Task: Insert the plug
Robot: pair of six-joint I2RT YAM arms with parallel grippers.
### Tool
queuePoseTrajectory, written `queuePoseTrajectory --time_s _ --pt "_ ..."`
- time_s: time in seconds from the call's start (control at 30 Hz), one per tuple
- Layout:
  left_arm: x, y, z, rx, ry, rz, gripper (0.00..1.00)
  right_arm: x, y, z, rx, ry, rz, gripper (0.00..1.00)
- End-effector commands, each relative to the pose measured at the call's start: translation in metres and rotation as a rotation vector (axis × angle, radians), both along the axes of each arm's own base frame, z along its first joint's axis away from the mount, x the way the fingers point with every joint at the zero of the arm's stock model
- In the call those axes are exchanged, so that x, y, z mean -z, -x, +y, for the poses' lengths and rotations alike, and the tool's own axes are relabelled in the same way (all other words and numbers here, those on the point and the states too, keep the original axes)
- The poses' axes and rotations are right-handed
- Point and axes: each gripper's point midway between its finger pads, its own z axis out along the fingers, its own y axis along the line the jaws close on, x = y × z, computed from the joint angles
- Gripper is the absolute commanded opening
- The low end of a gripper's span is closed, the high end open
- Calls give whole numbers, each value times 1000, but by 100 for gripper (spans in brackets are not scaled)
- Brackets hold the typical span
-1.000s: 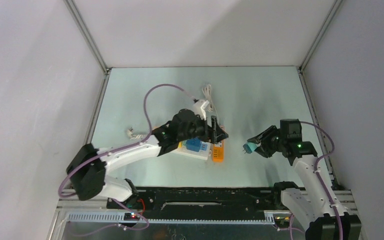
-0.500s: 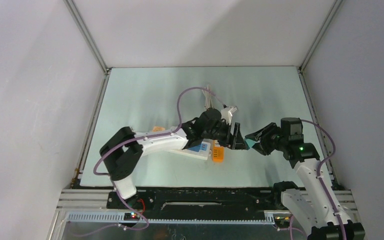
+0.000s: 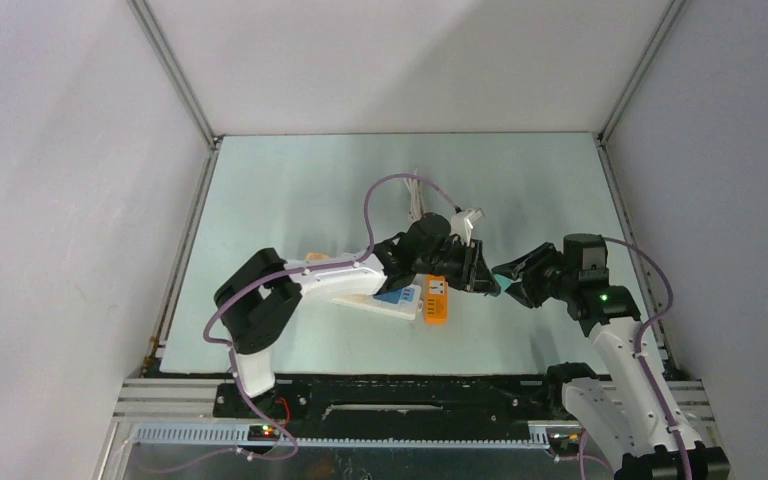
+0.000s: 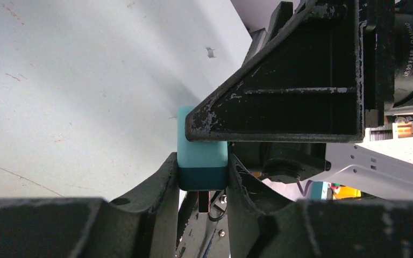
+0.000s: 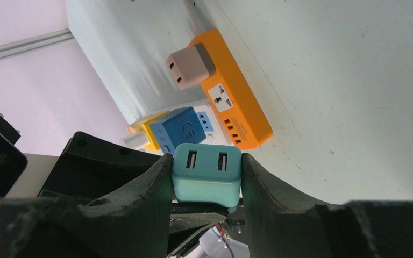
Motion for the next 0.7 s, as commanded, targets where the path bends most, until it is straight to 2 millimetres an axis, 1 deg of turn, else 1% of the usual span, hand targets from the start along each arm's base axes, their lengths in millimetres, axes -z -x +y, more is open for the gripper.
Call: queuePoseTrajectory --time_s 0.0,0.03,0.07,0.17,0.23,0.27,0.3,0.33,0.37,0.47,0.57,0.67 --pt "-44 -12 -18 -11 140 -76 0 -26 -4 10 -54 -33 -82 7" --pt "-44 -14 -15 -24 142 -81 0 -26 -4 10 -66 -26 -90 14" --pt "-43 -16 -12 -37 137 -88 0 -26 -4 10 -81 -15 -103 22" --pt "-37 -30 5 -117 94 -142 0 -30 -5 12 -146 14 -169 61" --pt "-34 -39 20 -173 34 -214 0 -38 -7 14 -190 26 -235 80" --pt "-35 -41 31 -192 8 -263 0 -41 -7 15 -206 31 -260 89" --pt "-38 -45 39 -215 -16 -304 0 -45 -8 15 -219 41 -295 95" --pt "-37 -48 47 -238 -41 -336 0 -50 -8 15 -234 51 -331 99" --pt "-36 -49 57 -254 -67 -366 0 -55 -8 16 -251 56 -370 99" --pt "-42 -53 81 -290 -111 -452 0 -83 -10 23 -342 94 -572 100" --pt "-48 -48 98 -269 -141 -506 0 -100 -9 26 -432 159 -741 100" --pt "-56 -38 110 -225 -153 -552 0 -108 -1 34 -550 201 -862 100"
